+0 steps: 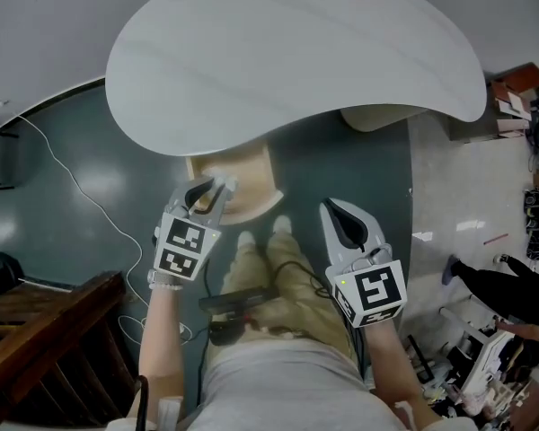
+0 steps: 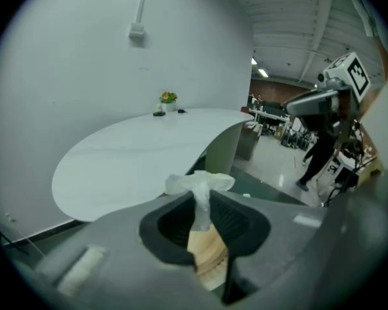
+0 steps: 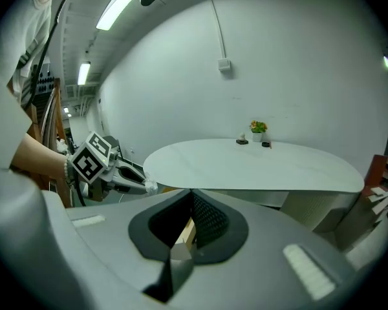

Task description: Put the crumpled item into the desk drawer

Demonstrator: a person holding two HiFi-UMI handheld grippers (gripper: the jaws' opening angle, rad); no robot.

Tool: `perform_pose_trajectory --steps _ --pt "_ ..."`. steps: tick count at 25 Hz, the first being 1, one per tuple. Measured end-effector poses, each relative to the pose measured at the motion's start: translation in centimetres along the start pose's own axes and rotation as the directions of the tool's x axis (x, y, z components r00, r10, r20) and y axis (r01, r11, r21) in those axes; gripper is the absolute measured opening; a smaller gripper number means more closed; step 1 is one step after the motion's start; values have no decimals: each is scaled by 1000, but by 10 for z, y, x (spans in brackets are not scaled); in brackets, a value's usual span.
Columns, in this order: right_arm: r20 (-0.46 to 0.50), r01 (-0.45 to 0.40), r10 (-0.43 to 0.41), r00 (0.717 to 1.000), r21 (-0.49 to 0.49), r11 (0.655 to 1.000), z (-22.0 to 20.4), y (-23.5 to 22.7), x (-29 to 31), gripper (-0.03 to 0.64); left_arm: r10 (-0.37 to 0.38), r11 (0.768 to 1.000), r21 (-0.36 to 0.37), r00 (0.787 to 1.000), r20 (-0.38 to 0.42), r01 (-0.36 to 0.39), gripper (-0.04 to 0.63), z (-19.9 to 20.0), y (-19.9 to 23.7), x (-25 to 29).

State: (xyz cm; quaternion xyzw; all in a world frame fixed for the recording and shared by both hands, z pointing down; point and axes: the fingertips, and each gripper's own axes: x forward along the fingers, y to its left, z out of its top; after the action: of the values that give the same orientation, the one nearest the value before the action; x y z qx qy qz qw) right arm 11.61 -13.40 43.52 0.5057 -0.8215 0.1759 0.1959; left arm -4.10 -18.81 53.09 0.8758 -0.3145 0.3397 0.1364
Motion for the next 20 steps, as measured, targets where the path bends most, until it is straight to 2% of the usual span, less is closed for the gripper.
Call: perform_pose_trajectory --steps 5,13,20 --pt "-1 -21 21 1000 2 1000 -9 -9 4 5 -24 1000 4 996 -89 25 66 -20 -5 35" --pt "-10 -67 67 998 -9 998 -21 -2 20 5 -57 998 -24 976 -212 54 67 -67 -7 71" --pt "-49 -74 75 996 25 997 -35 -2 22 5 -98 995 -21 943 -320 96 69 -95 -11 107"
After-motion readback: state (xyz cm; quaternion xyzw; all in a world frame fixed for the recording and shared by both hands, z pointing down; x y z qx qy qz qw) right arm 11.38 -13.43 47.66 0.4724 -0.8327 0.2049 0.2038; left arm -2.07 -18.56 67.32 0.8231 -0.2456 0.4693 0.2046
